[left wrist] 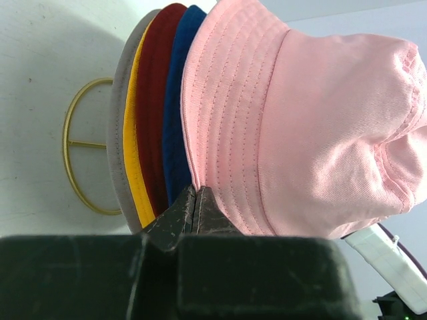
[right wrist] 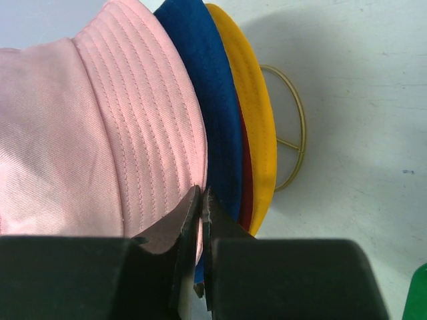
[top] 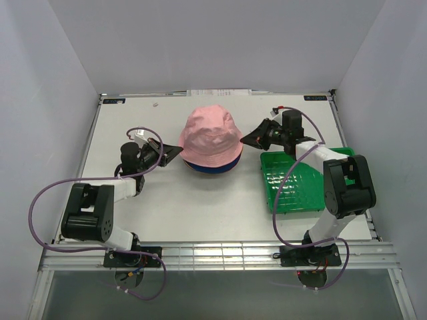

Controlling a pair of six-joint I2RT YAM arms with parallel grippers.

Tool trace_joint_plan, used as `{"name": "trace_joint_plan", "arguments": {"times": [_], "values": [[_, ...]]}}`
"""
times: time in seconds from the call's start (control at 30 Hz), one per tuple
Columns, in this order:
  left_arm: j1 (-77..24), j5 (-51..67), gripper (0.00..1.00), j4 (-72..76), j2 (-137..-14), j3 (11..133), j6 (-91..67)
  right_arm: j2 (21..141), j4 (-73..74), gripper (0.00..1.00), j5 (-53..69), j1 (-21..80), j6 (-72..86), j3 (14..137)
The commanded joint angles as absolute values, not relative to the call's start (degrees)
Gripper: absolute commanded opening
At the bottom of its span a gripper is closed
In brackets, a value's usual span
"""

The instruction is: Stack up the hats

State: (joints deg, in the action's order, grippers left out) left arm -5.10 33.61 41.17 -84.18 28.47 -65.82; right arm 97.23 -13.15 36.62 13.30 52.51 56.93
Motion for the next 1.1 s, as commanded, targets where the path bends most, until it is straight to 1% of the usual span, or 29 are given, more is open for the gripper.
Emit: {"name": "trace_joint_plan", "arguments": {"times": [0.0,0.67,0.97,1.0,1.07], "values": [[-4.57,31.38,0.00,36.83,-85.60,28.39,-63.46,98.88,-4.41,0.08,30.15,12.74,45.80,58.27],[-3.69,29.36,0.00,32.00,-91.40,29.09,-58.27,102.30,4.83,0.08,24.52,12.74,38.41,61.70],[-3.60,30.32,0.00,30.24,-90.97,31.02,-56.69,101.34,6.15,0.08,24.96,13.10,37.79,62.40],[-3.60,30.76,0.02,29.97,-90.71,31.63,-56.69,101.16,6.15,0.08,25.13,13.18,37.79,62.40],[-3.52,31.29,0.13,29.10,-89.57,32.43,-56.86,100.72,6.15,0.08,25.93,13.27,37.88,62.67]]}}
